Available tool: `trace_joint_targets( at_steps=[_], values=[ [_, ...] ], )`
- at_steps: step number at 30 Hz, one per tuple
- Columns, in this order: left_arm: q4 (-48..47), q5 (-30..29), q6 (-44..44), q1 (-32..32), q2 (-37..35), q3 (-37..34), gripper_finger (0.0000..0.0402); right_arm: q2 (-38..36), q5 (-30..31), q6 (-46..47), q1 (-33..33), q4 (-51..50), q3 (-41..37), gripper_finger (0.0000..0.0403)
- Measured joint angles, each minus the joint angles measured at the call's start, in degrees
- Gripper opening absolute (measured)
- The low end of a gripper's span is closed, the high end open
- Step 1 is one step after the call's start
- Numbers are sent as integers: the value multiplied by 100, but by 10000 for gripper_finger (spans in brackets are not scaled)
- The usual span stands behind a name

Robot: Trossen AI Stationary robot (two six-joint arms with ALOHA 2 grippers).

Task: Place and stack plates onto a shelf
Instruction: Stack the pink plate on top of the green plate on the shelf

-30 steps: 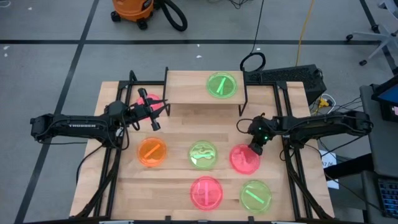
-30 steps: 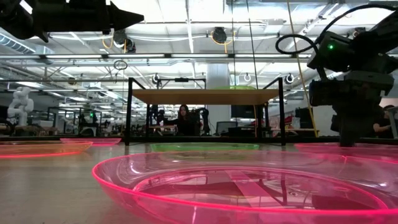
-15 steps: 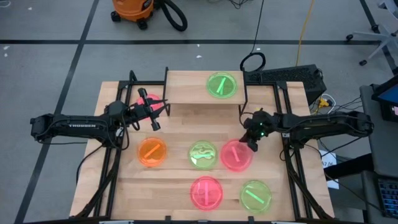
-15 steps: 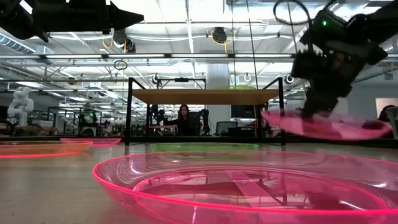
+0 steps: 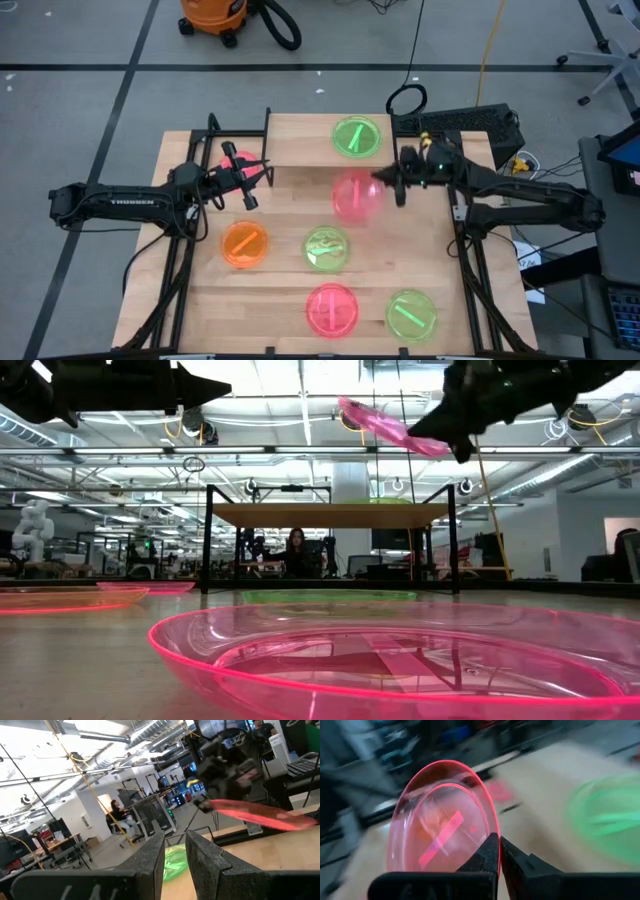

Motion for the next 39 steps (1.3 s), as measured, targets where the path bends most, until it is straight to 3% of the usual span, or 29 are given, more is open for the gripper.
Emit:
trace_joint_targets(
  at_steps=[5, 15, 23, 39],
  values=[
    [0, 0, -2, 0, 0, 0, 85, 264, 823, -397, -564, -16, 304, 0],
    [-1, -2, 5, 4, 0, 0, 85, 1033, 786, -577, -1686, 512, 1027, 0],
    [-2, -4, -136, 4, 0, 0, 85, 1984, -452, -280, -2397, 125, 1851, 0],
    [-9, -4, -129, 4, 0, 0, 85, 2564, -561, -701, -2936, -608, 2119, 0]
  ],
)
